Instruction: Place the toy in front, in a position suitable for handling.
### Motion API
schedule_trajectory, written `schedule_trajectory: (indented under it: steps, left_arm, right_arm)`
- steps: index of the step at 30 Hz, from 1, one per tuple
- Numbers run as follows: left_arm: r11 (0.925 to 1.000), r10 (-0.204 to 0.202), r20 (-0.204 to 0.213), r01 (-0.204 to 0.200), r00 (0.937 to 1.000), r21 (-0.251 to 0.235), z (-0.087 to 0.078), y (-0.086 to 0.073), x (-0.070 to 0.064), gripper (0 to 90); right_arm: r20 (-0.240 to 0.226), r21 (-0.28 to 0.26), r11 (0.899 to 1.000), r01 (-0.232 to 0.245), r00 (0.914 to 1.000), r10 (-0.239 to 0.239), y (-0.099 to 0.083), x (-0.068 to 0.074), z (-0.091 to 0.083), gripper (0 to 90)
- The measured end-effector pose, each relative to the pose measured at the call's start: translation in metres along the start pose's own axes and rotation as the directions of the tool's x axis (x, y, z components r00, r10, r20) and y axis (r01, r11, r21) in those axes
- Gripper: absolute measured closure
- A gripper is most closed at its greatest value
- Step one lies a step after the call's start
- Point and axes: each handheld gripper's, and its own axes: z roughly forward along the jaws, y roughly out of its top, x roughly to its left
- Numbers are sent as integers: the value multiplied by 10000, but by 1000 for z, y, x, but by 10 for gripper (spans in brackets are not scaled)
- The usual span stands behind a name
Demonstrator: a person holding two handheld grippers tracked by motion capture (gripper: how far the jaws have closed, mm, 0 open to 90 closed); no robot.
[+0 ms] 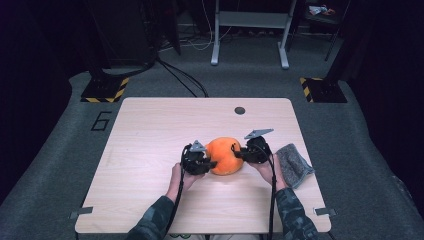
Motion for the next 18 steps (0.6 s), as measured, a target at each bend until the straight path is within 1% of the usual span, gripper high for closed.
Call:
schedule_trajectory:
  steps: [1, 2, 3, 4, 5, 6, 7, 9, 10, 11, 13, 14, 15, 16, 17, 18]
  left_arm:
    - [10000, 56, 31, -56, 10000, 18, -2, 3, 0, 765]
    - [9998, 219, 31, -219, 9998, 38, -5, 6, 1, 771]
    - [9995, 325, 43, -325, 9995, 54, -8, 9, 3, 775]
    - [9992, 387, 103, -388, 9992, 81, -10, 13, 5, 775]
    - [9988, 490, 248, -491, 9985, 50, -14, 18, 8, 774]
    - [9984, 553, 327, -555, 9979, 50, -16, 21, 10, 774]
    - [9977, 659, 478, -665, 9967, 109, -19, 26, 12, 773]
    - [9957, 899, 659, -911, 9938, 157, -24, 33, 15, 772]
    - [9930, 1125, 813, -1150, 9903, 275, -26, 37, 17, 771]
    - [9903, 1300, 815, -1335, 9882, 384, -27, 40, 19, 769]
    - [9849, 1552, 1037, -1620, 9824, 606, -27, 44, 22, 766]
    - [9832, 1627, 1083, -1704, 9807, 659, -27, 44, 24, 764]
    - [9824, 1610, 1148, -1703, 9803, 763, -25, 44, 26, 762]
    - [9809, 1603, 1261, -1723, 9790, 908, -22, 42, 28, 759]
    - [9812, 1500, 1351, -1643, 9794, 1014, -19, 41, 31, 754]
    - [9823, 1378, 1333, -1527, 9814, 1087, -16, 38, 33, 750]
  right_arm:
    - [171, -43, 9999, -99, 9998, 100, 1, 1, -3, 769]
    - [287, -108, 9998, -193, 9994, 196, 2, 4, -6, 779]
    - [461, -185, 9997, -166, 9988, 174, 4, 7, -10, 783]
    - [615, -186, 9993, -337, 9975, 348, 6, 10, -13, 784]
    - [701, -231, 9990, -374, 9968, 390, 8, 12, -15, 785]
    - [903, -389, 9980, -489, 9945, 523, 9, 16, -18, 785]
    - [1018, -356, 9967, -731, 9919, 763, 10, 19, -21, 785]
    - [1174, -544, 9929, -1058, 9868, 1116, 13, 24, -26, 783]
    - [1303, -537, 9915, -1187, 9836, 1249, 14, 27, -28, 782]
    - [1395, -558, 9910, -1215, 9819, 1282, 15, 30, -30, 781]
    - [1557, -569, 9888, -1381, 9770, 1454, 15, 36, -32, 780]
    - [1612, -580, 9890, -1360, 9764, 1437, 15, 37, -32, 779]
    - [1662, -588, 9860, -1558, 9724, 1635, 14, 40, -32, 779]
    - [1708, -589, 9867, -1517, 9723, 1596, 13, 41, -31, 778]
    - [1739, -537, 9849, -1647, 9697, 1717, 11, 43, -30, 778]
    - [1795, -543, 9856, -1598, 9695, 1671, 9, 44, -27, 777]
